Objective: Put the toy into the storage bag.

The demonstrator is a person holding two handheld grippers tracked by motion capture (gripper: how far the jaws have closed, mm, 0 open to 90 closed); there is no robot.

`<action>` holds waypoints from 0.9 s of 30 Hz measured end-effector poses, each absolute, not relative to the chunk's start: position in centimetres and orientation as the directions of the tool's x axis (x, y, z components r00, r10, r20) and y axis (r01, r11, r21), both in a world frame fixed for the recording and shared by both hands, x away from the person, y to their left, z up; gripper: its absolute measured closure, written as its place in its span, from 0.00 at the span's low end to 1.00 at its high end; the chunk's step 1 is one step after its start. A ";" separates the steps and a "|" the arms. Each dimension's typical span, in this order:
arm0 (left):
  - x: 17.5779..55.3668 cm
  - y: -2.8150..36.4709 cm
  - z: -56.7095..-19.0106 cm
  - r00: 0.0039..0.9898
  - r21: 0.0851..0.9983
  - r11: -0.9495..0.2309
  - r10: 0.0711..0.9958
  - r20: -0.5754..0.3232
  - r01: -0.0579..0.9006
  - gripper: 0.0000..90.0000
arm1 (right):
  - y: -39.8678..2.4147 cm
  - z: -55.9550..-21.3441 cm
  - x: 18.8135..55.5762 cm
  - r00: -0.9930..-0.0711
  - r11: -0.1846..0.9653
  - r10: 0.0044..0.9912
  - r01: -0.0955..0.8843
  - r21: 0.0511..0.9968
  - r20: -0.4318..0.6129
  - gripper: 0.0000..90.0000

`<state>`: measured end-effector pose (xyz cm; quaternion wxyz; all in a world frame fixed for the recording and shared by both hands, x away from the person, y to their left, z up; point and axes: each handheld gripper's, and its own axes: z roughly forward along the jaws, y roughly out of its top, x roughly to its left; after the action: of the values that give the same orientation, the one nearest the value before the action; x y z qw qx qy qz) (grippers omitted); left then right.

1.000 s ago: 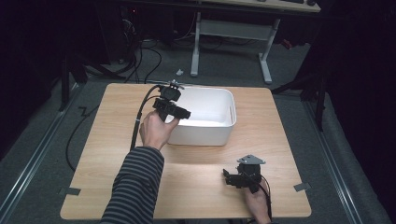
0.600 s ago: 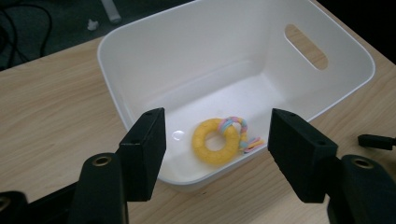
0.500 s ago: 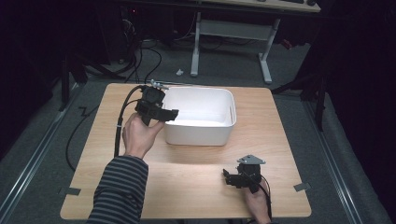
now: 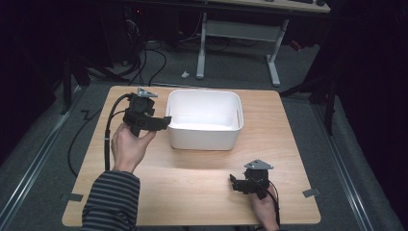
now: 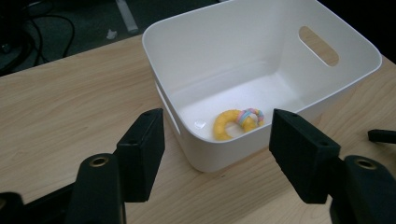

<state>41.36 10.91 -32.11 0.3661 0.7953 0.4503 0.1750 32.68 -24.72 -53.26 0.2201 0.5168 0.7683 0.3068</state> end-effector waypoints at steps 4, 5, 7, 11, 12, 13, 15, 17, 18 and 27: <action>40.8 11.7 -32.4 0.524 0.744 -0.318 0.851 -0.050 0.587 0.40 | -24.7 -53.3 32.7 -0.369 0.277 0.929 0.659 0.699 -0.021 0.13; 40.7 12.0 -32.5 0.521 0.745 -0.315 0.852 -0.050 0.587 0.40 | -24.7 -53.3 32.7 -0.369 0.278 0.929 0.659 0.699 -0.021 0.13; 40.4 12.4 -32.5 0.518 0.749 -0.307 0.853 -0.057 0.587 0.40 | -24.7 -53.3 32.7 -0.369 0.278 0.929 0.659 0.699 -0.021 0.13; 39.9 13.1 -32.8 0.519 0.754 -0.295 0.852 -0.070 0.587 0.40 | -24.7 -53.3 32.7 -0.369 0.277 0.929 0.659 0.699 -0.021 0.13; 39.7 13.3 -32.8 0.518 0.755 -0.293 0.853 -0.071 0.586 0.40 | -24.7 -53.3 32.7 -0.369 0.278 0.929 0.659 0.699 -0.021 0.13; 39.6 13.5 -32.9 0.515 0.758 -0.288 0.854 -0.072 0.585 0.40 | -24.7 -53.3 32.7 -0.369 0.278 0.929 0.659 0.699 -0.021 0.13; 39.3 13.9 -33.0 0.513 0.762 -0.281 0.855 -0.077 0.584 0.40 | -24.7 -53.3 32.7 -0.369 0.278 0.929 0.659 0.699 -0.022 0.13; 39.0 14.4 -33.1 0.509 0.765 -0.273 0.857 -0.083 0.584 0.40 | -24.7 -53.3 32.7 -0.369 0.278 0.929 0.659 0.699 -0.021 0.13; 38.9 14.5 -33.2 0.505 0.766 -0.268 0.859 -0.084 0.584 0.40 | -24.7 -53.3 32.7 -0.369 0.278 0.929 0.659 0.699 -0.021 0.13; 37.8 16.6 -34.3 0.483 0.775 -0.223 0.868 -0.119 0.591 0.40 | -24.7 -53.3 32.7 -0.369 0.277 0.929 0.659 0.699 -0.021 0.13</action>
<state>37.80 16.62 -34.28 0.3997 0.7626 0.4783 0.1729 32.68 -24.71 -53.25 0.2202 0.5169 0.7683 0.3068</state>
